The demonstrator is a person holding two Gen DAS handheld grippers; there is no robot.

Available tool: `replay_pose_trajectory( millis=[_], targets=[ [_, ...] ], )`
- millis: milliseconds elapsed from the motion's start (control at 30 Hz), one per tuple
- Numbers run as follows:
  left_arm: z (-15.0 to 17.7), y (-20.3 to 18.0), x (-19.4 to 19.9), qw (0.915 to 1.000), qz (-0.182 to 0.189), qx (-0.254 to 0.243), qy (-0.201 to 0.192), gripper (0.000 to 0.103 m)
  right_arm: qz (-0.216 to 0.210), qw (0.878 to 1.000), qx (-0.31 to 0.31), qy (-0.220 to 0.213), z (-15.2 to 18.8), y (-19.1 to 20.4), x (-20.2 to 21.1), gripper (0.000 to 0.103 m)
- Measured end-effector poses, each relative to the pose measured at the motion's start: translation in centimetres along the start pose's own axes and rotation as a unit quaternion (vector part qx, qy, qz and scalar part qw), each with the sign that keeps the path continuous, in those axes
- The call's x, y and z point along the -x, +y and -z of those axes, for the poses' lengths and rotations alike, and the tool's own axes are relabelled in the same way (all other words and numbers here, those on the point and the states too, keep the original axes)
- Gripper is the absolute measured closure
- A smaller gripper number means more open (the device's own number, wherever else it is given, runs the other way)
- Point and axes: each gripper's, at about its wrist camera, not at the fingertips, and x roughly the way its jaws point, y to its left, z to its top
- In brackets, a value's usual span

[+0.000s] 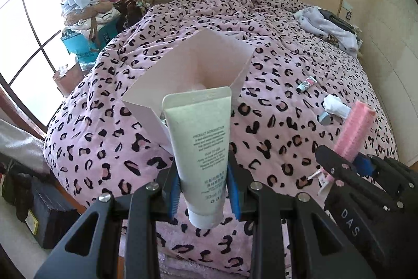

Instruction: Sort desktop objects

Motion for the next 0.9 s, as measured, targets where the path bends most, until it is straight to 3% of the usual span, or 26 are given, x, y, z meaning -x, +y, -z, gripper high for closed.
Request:
replay_pose_trajectory(
  millis=[467, 900],
  targets=[
    [-2.9, 2.0, -0.8, 0.9998, 0.003, 0.020, -0.002, 0.072, -0.035, 0.999, 0.022, -0.003, -4.1, 2.3, -0.5, 0.079],
    [-7.0, 4.3, -3.1, 0.9993, 0.008, 0.037, 0.004, 0.072, -0.108, 0.994, 0.031, 0.013, -9.0, 4.1, -2.5, 0.079]
  ],
)
